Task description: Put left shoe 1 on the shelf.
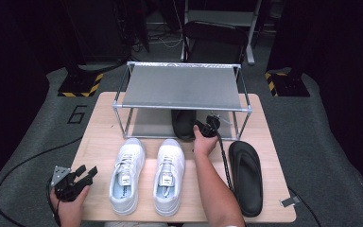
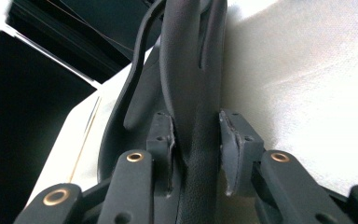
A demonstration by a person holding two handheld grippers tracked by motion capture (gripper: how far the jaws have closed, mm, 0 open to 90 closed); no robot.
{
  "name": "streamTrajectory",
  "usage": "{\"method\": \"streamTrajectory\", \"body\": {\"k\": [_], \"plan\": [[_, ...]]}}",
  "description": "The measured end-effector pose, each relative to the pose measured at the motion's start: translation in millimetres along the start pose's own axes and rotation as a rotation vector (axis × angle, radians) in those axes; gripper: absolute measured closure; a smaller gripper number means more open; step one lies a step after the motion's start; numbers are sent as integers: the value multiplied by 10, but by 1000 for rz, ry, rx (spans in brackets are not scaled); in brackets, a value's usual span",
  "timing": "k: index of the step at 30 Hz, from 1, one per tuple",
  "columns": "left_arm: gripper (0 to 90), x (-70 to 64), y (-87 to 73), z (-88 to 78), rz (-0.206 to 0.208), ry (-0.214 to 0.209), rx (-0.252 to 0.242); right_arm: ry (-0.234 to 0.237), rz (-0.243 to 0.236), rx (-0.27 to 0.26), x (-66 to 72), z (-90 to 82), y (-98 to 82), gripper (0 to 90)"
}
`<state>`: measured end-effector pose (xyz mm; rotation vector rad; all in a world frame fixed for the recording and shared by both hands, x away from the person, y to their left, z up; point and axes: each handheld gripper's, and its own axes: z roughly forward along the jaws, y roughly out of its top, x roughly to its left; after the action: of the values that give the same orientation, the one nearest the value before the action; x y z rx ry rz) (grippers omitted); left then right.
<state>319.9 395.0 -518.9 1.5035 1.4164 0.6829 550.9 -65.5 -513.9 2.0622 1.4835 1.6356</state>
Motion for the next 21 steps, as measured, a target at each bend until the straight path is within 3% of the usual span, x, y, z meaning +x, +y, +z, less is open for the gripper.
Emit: {"method": "streamTrajectory", "body": {"k": [1,4,6,9,11,12,15,17,20,21], "plan": [[450,1,-1,-1,-1,0,-1,-48,-6,3,-8,18,-7,666],[450,-1,-4,-13,-4,1,-10,-30,-4,11,-25,14,-20,660],[450,-6,-3,-29,-3,4,-14,-17,46,4,-67,25,-40,649],[450,-7,-5,-35,-4,0,-15,-20,59,2,-81,39,-49,635],[450,-10,-11,-25,-6,6,-25,-61,78,14,-72,27,-45,588],[450,-6,-4,-35,-2,1,-4,-49,63,-6,-88,30,-41,566],[450,-9,-7,-17,2,2,-11,-50,58,-3,-60,-4,-31,541],[450,-11,0,-19,4,-4,-2,-68,10,-1,-45,-39,-35,540],[450,-22,5,-20,5,-2,-8,-42,6,-17,15,-140,-71,539],[450,-27,5,-22,5,2,-11,-45,-43,-19,28,-206,-94,540]]}}
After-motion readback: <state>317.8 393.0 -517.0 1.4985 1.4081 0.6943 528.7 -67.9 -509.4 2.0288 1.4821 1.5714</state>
